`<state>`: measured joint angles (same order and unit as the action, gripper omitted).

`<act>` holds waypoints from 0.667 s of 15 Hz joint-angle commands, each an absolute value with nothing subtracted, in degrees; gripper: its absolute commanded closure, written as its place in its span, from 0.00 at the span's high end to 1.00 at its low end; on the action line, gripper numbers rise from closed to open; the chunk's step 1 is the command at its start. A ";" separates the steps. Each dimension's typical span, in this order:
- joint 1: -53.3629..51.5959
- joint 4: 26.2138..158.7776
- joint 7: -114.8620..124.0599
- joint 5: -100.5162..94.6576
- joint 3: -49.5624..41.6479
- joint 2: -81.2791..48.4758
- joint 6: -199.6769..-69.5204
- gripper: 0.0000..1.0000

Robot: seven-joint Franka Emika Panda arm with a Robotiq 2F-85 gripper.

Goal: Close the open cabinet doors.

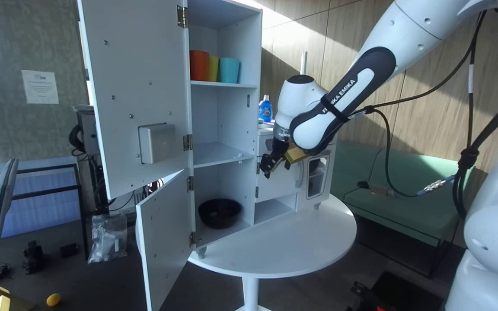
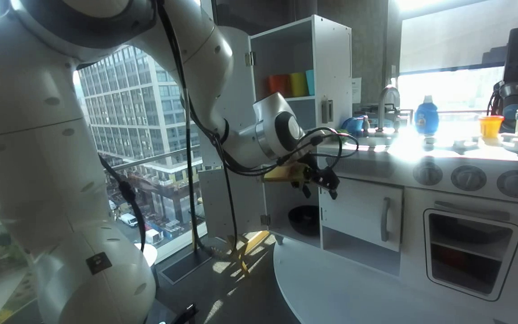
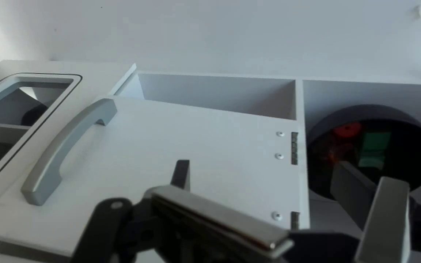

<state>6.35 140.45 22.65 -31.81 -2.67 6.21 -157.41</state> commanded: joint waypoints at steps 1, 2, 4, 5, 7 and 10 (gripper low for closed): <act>0.26 149.07 8.86 -18.69 0.46 17.97 -152.29 1.00; -1.95 150.14 5.93 -15.27 1.59 20.26 -149.79 1.00; -6.58 150.97 2.24 -10.04 4.36 24.17 -143.59 1.00; -9.23 150.62 0.93 -7.32 5.79 25.57 -139.90 1.00; -14.09 148.20 0.25 -3.64 9.46 26.61 -132.42 1.00; -18.14 140.20 5.13 -1.50 16.15 22.02 -124.51 1.00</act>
<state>-15.99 147.17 2.45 -3.16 11.32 25.43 -130.14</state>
